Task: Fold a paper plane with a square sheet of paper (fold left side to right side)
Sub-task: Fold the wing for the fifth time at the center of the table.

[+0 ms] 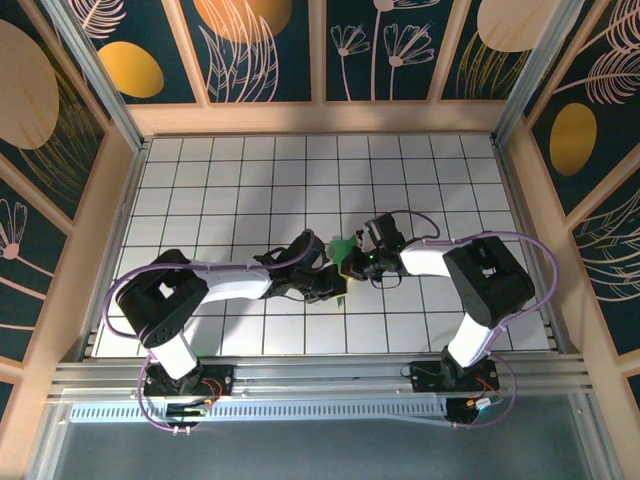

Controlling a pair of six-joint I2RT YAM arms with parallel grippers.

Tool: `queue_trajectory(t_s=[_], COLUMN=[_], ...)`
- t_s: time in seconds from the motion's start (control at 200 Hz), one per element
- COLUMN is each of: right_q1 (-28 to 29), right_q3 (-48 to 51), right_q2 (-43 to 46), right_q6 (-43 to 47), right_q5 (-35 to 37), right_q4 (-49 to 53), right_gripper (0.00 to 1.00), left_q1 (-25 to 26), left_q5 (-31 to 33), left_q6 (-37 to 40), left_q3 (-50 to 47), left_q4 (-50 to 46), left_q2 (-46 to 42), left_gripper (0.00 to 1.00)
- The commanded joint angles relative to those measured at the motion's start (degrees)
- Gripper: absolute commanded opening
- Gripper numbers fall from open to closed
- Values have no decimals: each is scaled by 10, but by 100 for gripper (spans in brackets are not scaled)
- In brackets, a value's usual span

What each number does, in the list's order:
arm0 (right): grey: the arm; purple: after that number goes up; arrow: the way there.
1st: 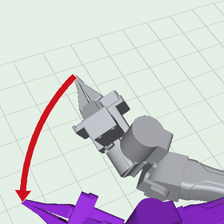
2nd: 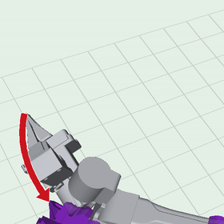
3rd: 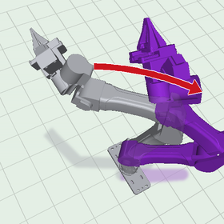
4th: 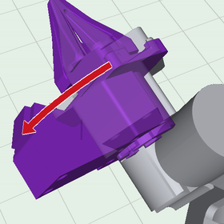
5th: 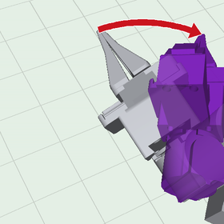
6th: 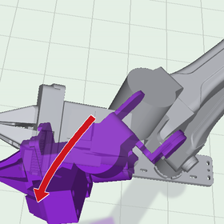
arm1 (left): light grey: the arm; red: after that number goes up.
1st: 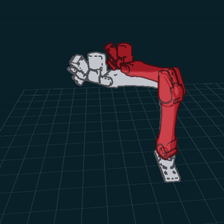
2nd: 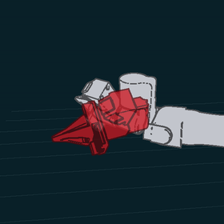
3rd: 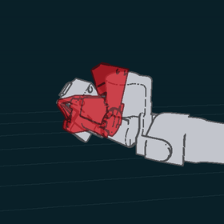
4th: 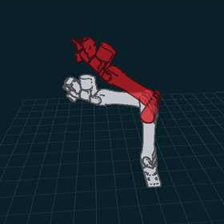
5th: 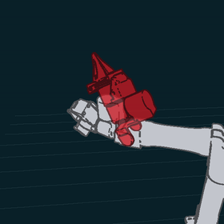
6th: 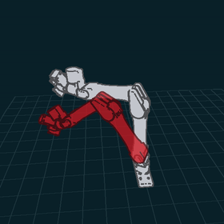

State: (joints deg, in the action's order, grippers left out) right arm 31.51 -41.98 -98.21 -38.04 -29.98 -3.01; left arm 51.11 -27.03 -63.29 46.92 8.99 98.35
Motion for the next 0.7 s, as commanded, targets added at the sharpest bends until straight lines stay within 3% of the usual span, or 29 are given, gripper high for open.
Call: queue_trajectory(t_s=[0.0,0.315,0.696], right_q1=[11,15,15], right_q3=[8,8,-15], right_q2=[-29,-24,-8], right_q6=[7,8,14], right_q5=[37,40,37], right_q4=[49,57,64], right_gripper=[0,0,0], left_q1=[5,5,5], left_q5=[-7,31,28], left_q6=[-20,-37,-55], left_q3=[7,1,-23], left_q4=[11,21,25], left_q2=[26,45,58], left_gripper=[0,0,0])
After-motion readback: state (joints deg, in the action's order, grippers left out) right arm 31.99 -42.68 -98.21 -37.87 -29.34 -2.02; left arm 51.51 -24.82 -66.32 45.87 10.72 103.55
